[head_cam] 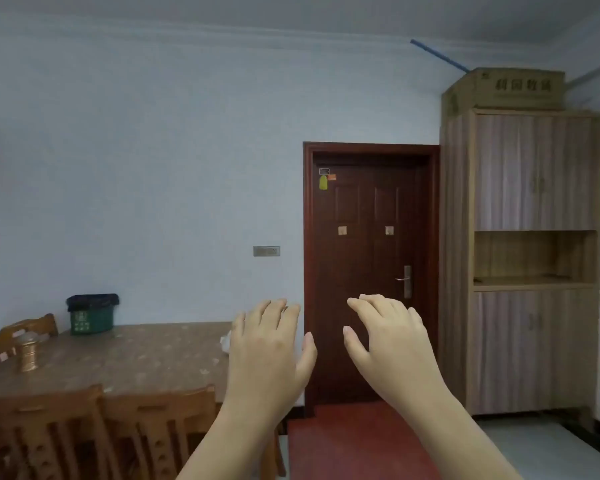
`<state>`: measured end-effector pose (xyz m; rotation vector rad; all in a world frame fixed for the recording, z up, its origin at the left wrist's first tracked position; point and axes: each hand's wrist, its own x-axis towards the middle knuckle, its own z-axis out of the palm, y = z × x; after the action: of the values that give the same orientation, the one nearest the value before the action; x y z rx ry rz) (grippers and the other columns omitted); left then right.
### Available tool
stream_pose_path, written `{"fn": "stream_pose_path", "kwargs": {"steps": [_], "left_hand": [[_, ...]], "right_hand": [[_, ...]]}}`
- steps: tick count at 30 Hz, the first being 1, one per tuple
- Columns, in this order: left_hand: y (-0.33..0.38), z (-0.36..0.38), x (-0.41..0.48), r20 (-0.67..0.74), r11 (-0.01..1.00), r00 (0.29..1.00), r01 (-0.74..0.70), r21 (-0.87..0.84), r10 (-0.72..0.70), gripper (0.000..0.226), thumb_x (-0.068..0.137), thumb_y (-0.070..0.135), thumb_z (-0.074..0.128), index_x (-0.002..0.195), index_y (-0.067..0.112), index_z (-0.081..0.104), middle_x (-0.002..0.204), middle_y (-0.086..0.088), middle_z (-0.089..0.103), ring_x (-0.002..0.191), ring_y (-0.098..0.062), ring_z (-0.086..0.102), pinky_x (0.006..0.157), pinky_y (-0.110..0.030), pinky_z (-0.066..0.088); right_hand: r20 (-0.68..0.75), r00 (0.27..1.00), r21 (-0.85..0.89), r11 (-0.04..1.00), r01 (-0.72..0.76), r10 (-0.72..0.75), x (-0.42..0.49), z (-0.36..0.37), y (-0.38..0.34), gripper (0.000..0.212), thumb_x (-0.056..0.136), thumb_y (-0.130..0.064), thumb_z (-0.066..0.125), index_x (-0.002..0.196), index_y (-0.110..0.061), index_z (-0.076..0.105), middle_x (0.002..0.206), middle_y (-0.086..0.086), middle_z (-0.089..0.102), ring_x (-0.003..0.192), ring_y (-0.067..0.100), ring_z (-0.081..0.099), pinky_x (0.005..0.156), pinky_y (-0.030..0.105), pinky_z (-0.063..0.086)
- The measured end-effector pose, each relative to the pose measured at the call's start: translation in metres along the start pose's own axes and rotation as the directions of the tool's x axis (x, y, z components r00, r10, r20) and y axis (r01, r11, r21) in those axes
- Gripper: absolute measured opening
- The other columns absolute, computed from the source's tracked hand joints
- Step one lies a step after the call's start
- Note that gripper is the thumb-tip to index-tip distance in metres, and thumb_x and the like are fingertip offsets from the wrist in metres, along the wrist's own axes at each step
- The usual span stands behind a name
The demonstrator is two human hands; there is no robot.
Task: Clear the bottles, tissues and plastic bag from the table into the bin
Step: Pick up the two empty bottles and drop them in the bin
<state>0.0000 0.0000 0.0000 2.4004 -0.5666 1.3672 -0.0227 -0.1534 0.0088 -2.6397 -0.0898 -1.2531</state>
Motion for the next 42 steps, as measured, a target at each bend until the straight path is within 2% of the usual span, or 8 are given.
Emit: {"fn": "stream_pose_path", "kwargs": {"steps": [3,9,12,16,25,31,37,42], "left_hand": [[-0.022,0.011,-0.005,-0.009,1.000,1.000,-0.015,-0.012,0.014,0.037,0.071,0.023,0.073,0.103,0.007,0.067,0.102,-0.009,0.070,0.098,-0.028,0.064,0.085,-0.050,0.049],[-0.072,0.032,-0.023,0.014,1.000,1.000,-0.007,-0.016,0.007,0.047,0.077,0.036,0.041,0.105,0.009,0.067,0.105,-0.007,0.069,0.103,-0.028,0.062,0.090,-0.049,0.044],[-0.091,0.049,-0.031,0.051,1.000,0.999,0.016,-0.026,-0.015,0.045,0.077,0.035,0.044,0.105,0.009,0.066,0.107,-0.009,0.069,0.104,-0.029,0.062,0.089,-0.051,0.045],[-0.106,0.083,-0.038,0.094,0.998,0.994,0.052,-0.038,-0.048,0.038,0.071,0.024,0.066,0.104,0.006,0.067,0.107,-0.012,0.069,0.104,-0.032,0.061,0.088,-0.055,0.046],[-0.092,0.215,-0.001,0.191,0.994,0.980,0.066,-0.087,-0.049,0.037,0.071,0.018,0.073,0.105,0.004,0.066,0.109,-0.014,0.067,0.105,-0.034,0.060,0.088,-0.056,0.047],[-0.077,0.309,0.037,0.217,0.991,0.972,0.108,-0.074,-0.090,0.039,0.076,0.027,0.054,0.105,0.006,0.066,0.108,-0.012,0.068,0.107,-0.034,0.059,0.089,-0.054,0.045],[-0.082,0.398,0.061,0.295,0.972,0.937,0.219,-0.079,-0.187,0.035,0.075,0.014,0.070,0.108,0.004,0.064,0.112,-0.015,0.065,0.111,-0.035,0.056,0.094,-0.056,0.040],[-0.107,0.479,0.080,0.360,0.960,0.905,0.270,-0.069,-0.228,0.037,0.077,0.015,0.069,0.112,0.005,0.062,0.116,-0.014,0.064,0.114,-0.034,0.053,0.097,-0.055,0.038]], "right_hand": [[-0.048,0.998,0.004,1.000,0.029,-0.029,0.003,0.018,-0.014,0.036,0.083,-0.026,0.058,0.117,-0.017,0.057,0.121,0.004,0.060,0.115,0.023,0.051,0.096,0.051,0.036],[-0.092,0.995,0.024,0.999,0.035,-0.033,0.001,0.063,-0.036,0.033,0.072,-0.017,0.071,0.104,-0.010,0.065,0.105,0.009,0.068,0.098,0.029,0.062,0.082,0.052,0.047],[-0.067,0.997,0.033,0.999,0.037,-0.034,-0.001,0.088,-0.042,0.035,0.071,-0.017,0.072,0.104,-0.010,0.065,0.105,0.009,0.068,0.098,0.029,0.062,0.081,0.052,0.048],[-0.023,0.999,0.047,0.999,0.025,-0.024,0.002,0.120,-0.032,0.034,0.074,-0.018,0.069,0.107,-0.011,0.063,0.109,0.009,0.066,0.103,0.028,0.059,0.084,0.052,0.047],[0.066,0.997,0.021,0.999,0.033,-0.034,0.042,0.207,0.059,0.034,0.072,-0.017,0.071,0.104,-0.008,0.064,0.106,0.011,0.067,0.101,0.030,0.060,0.082,0.052,0.048],[0.109,0.993,0.049,0.998,0.028,-0.033,0.090,0.264,0.142,0.034,0.074,-0.017,0.069,0.107,-0.008,0.063,0.108,0.011,0.066,0.102,0.030,0.059,0.084,0.052,0.047],[0.166,0.986,0.118,0.993,-0.009,-0.011,0.131,0.335,0.195,0.034,0.075,-0.017,0.067,0.108,-0.008,0.062,0.109,0.010,0.066,0.103,0.030,0.058,0.085,0.050,0.046],[0.234,0.972,0.133,0.991,-0.027,-0.005,0.168,0.408,0.233,0.036,0.076,-0.018,0.066,0.111,-0.010,0.060,0.111,0.011,0.065,0.105,0.030,0.057,0.086,0.050,0.046]]}}
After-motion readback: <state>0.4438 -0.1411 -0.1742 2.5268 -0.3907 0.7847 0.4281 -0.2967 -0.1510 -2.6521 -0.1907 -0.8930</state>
